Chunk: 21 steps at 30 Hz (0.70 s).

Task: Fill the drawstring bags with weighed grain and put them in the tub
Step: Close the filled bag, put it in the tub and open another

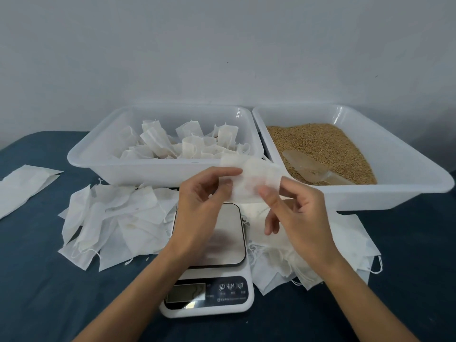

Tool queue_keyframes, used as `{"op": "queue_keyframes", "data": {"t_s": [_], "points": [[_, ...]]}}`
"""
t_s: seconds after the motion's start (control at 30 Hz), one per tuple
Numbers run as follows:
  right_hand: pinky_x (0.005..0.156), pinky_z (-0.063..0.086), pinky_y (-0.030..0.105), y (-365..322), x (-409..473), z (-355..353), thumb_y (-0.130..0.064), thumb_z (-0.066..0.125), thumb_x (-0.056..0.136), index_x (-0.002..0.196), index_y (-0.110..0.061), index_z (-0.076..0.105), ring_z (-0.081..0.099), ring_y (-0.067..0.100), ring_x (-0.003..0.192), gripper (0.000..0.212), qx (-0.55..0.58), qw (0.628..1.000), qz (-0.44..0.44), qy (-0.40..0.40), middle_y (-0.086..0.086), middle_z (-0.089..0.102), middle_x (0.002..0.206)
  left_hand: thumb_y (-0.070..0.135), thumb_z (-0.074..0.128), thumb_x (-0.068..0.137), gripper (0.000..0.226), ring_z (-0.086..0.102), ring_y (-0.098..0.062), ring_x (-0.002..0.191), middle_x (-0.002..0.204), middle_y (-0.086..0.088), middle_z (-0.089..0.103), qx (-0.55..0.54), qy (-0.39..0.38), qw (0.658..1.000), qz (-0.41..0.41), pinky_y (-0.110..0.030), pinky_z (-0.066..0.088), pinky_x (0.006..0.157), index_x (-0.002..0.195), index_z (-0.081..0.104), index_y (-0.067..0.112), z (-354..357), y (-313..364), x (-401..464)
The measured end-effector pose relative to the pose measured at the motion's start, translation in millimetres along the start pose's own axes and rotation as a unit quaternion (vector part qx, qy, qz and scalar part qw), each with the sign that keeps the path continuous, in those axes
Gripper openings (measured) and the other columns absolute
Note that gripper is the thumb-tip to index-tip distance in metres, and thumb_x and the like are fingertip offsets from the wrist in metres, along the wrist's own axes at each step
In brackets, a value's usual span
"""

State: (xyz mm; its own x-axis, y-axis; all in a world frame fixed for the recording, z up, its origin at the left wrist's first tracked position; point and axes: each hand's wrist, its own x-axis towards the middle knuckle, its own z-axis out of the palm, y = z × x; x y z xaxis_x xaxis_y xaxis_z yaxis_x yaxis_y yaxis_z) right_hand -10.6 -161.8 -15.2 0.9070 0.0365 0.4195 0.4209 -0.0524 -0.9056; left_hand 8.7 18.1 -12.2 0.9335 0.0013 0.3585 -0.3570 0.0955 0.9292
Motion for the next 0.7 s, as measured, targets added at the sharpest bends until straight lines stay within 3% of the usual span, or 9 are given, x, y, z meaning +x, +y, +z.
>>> {"op": "queue_keyframes", "data": {"t_s": [0.2,0.3,0.37,0.43,0.57,0.63,0.7], "points": [[0.04,0.039,0.04,0.2,-4.3,1.0,-0.042,0.064,0.097,0.093,0.01,0.062,0.065,0.026,0.043,0.053,-0.011,1.0,0.008,-0.004,0.022,0.053,0.058,0.002,0.067,0.098,0.022,0.064,-0.018,0.088,0.094,-0.006,0.074,-0.073,0.027,0.995,-0.055,-0.031,0.052,0.082,0.101,0.082,0.019,-5.0,0.9,3.8],[0.04,0.039,0.039,-8.1,-3.3,-0.2,-0.04,0.061,0.1,0.08,-0.006,0.066,0.067,0.027,0.046,0.039,-0.027,0.999,0.014,-0.033,0.01,0.052,0.054,0.006,0.071,0.096,0.02,0.063,-0.022,0.092,0.099,-0.016,0.073,-0.073,0.006,0.994,-0.076,-0.035,0.052,0.086,0.104,0.082,0.021,-8.5,1.0,4.5],[0.039,0.039,0.045,-14.9,0.4,-4.4,-0.035,0.058,0.102,0.071,-0.009,0.058,0.069,0.028,0.047,0.04,-0.041,0.996,0.031,-0.07,0.014,0.049,0.051,0.006,0.071,0.096,0.02,0.064,-0.02,0.091,0.101,-0.016,0.075,-0.064,-0.009,0.995,-0.077,-0.031,0.054,0.085,0.105,0.082,0.021,-10.6,1.0,4.3],[0.038,0.036,0.049,-24.3,6.6,-12.4,-0.037,0.057,0.101,0.077,0.002,0.057,0.069,0.029,0.047,0.046,-0.064,0.991,0.047,-0.11,0.027,0.045,0.053,0.003,0.071,0.095,0.021,0.064,-0.015,0.085,0.097,-0.007,0.077,-0.054,-0.005,0.995,-0.082,-0.023,0.054,0.078,0.105,0.081,0.019,-14.8,0.0,5.2],[0.037,0.042,0.031,-50.5,24.4,-19.9,-0.052,0.052,0.098,0.095,-0.005,0.069,0.07,0.031,0.049,0.05,-0.126,0.973,0.079,-0.174,0.03,0.056,0.059,-0.006,0.067,0.095,0.022,0.062,-0.012,0.069,0.093,-0.002,0.078,0.009,0.012,0.997,-0.08,-0.022,0.053,0.069,0.104,0.079,0.011,-26.5,-2.0,5.3],[0.038,0.044,0.028,-59.6,35.4,-18.2,-0.065,0.047,0.093,0.104,-0.001,0.065,0.072,0.031,0.052,0.067,-0.167,0.956,0.106,-0.216,0.035,0.067,0.079,0.005,0.069,0.098,0.017,0.068,-0.008,0.08,0.101,0.006,0.078,0.037,0.01,0.998,-0.04,-0.018,0.053,0.076,0.107,0.078,0.017,-28.5,2.3,3.2],[0.039,0.045,0.028,-67.1,44.9,-16.2,-0.076,0.045,0.088,0.106,0.013,0.054,0.073,0.031,0.056,0.091,-0.192,0.938,0.143,-0.251,0.038,0.066,0.092,0.032,0.077,0.093,0.031,0.066,-0.003,0.113,0.121,0.015,0.073,0.104,-0.043,0.994,0.001,-0.019,0.051,0.091,0.123,0.072,0.03,-27.9,6.8,0.8]]}}
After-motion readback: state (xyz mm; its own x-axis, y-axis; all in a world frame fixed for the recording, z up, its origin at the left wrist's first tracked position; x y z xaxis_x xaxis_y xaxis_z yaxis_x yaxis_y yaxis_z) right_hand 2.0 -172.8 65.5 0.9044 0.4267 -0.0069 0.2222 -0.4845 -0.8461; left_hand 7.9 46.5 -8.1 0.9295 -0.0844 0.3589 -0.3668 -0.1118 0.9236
